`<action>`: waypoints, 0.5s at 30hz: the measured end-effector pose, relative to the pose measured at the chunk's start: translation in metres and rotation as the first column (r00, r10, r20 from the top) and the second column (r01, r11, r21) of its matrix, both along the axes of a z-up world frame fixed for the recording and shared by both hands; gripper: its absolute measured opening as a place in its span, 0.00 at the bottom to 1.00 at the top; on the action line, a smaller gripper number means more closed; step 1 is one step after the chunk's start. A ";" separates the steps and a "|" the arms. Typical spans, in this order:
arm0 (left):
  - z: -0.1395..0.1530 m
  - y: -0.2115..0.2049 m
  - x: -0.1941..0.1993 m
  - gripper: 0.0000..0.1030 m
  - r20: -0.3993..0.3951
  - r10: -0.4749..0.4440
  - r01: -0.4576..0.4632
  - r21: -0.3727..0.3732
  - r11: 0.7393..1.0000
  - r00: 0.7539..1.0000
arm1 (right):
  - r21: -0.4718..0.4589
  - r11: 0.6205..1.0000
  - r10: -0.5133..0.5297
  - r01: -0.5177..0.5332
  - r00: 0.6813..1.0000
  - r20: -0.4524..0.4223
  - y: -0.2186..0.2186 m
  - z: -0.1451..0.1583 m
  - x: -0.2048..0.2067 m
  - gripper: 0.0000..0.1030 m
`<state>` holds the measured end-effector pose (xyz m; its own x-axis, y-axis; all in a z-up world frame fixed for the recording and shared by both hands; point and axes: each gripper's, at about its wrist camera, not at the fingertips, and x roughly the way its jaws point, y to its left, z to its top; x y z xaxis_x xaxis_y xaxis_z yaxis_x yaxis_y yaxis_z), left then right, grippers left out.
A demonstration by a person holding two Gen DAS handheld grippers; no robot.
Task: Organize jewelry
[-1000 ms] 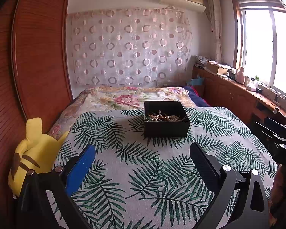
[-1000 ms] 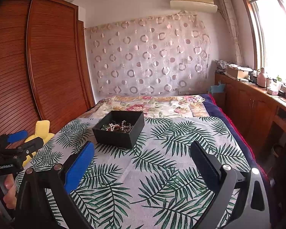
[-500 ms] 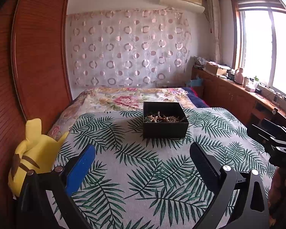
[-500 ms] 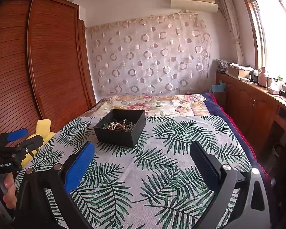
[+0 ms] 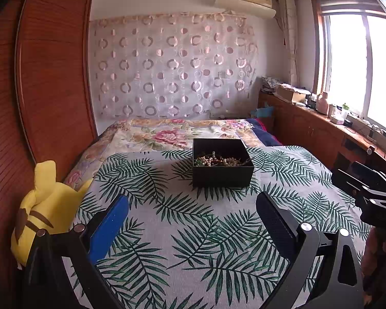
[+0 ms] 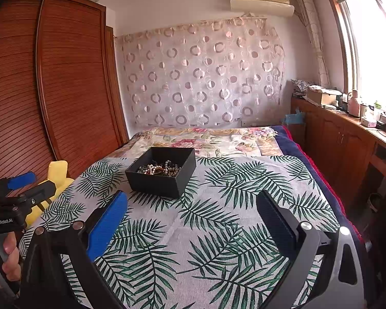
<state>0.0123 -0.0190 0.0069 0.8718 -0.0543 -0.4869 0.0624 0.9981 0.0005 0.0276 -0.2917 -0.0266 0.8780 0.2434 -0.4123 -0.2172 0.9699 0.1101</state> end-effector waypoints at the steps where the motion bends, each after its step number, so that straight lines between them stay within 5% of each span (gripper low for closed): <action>1: 0.000 0.000 0.000 0.93 -0.001 0.000 0.000 -0.001 1.000 1.000 | 0.000 1.000 -0.001 0.001 1.000 0.000 0.000 0.000 0.000 0.98; 15: -0.001 0.000 0.000 0.93 -0.001 0.001 -0.001 -0.002 1.000 1.000 | 0.000 1.000 0.000 0.000 1.000 0.000 0.000 0.000 0.000 0.98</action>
